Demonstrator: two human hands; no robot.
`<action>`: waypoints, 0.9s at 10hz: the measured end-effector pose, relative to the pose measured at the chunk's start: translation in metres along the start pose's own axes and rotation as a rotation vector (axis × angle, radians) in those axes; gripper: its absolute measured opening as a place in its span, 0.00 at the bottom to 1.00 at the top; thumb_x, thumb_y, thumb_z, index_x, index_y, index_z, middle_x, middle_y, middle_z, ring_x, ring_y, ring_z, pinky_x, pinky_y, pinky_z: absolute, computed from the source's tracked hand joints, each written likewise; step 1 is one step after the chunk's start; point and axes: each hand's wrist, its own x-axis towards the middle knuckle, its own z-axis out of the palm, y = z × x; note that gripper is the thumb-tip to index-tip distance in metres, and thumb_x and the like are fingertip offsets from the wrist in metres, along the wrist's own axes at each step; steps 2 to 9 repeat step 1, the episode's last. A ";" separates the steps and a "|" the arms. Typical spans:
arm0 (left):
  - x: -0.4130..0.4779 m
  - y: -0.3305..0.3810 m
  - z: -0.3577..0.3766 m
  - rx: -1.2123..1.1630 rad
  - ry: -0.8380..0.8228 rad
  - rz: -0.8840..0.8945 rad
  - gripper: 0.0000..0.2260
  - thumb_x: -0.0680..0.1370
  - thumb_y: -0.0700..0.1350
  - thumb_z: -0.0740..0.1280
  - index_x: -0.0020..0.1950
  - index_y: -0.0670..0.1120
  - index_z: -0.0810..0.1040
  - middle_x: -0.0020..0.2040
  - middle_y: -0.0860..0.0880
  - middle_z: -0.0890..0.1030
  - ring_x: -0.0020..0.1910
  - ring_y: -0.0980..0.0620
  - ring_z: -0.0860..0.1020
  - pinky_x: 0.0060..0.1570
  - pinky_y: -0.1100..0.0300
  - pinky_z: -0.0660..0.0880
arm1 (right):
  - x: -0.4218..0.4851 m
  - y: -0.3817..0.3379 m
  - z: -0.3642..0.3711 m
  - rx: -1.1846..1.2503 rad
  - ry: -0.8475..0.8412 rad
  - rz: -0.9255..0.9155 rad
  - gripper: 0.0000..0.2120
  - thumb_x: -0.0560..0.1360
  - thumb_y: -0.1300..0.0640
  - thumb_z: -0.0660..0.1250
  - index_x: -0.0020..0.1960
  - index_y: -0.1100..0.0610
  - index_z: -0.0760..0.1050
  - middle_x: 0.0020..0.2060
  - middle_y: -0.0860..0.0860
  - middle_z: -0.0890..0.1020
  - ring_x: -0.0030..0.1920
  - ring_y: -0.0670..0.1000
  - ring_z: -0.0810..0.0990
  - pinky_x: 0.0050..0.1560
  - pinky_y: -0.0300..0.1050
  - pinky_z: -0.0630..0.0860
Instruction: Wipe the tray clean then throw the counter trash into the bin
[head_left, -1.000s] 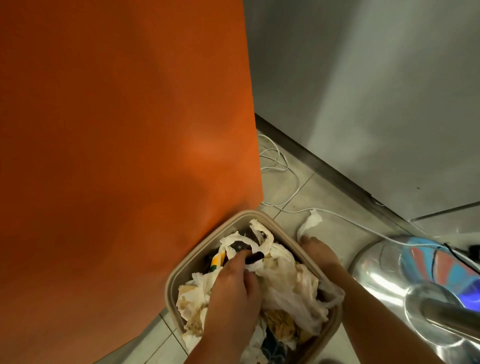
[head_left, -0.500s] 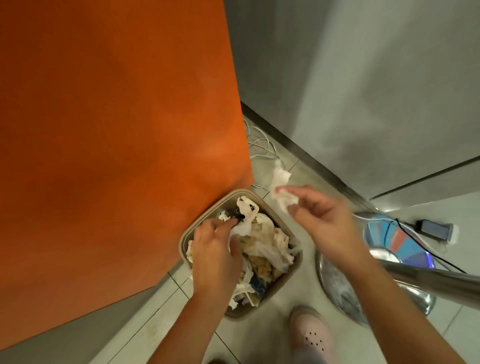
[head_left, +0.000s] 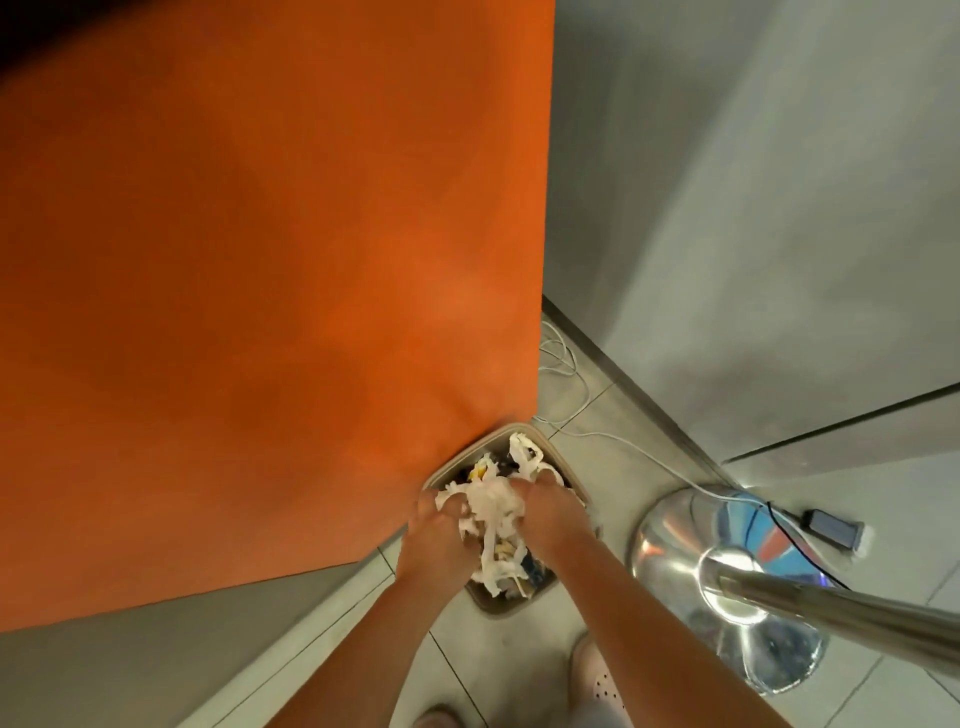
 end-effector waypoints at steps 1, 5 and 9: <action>-0.013 0.002 -0.024 -0.076 0.045 -0.007 0.22 0.74 0.44 0.65 0.69 0.51 0.70 0.72 0.46 0.61 0.71 0.45 0.62 0.69 0.52 0.63 | -0.021 -0.019 -0.033 0.023 0.000 0.010 0.26 0.77 0.55 0.62 0.73 0.48 0.61 0.70 0.55 0.63 0.61 0.57 0.75 0.60 0.49 0.73; -0.013 0.002 -0.024 -0.076 0.045 -0.007 0.22 0.74 0.44 0.65 0.69 0.51 0.70 0.72 0.46 0.61 0.71 0.45 0.62 0.69 0.52 0.63 | -0.021 -0.019 -0.033 0.023 0.000 0.010 0.26 0.77 0.55 0.62 0.73 0.48 0.61 0.70 0.55 0.63 0.61 0.57 0.75 0.60 0.49 0.73; -0.013 0.002 -0.024 -0.076 0.045 -0.007 0.22 0.74 0.44 0.65 0.69 0.51 0.70 0.72 0.46 0.61 0.71 0.45 0.62 0.69 0.52 0.63 | -0.021 -0.019 -0.033 0.023 0.000 0.010 0.26 0.77 0.55 0.62 0.73 0.48 0.61 0.70 0.55 0.63 0.61 0.57 0.75 0.60 0.49 0.73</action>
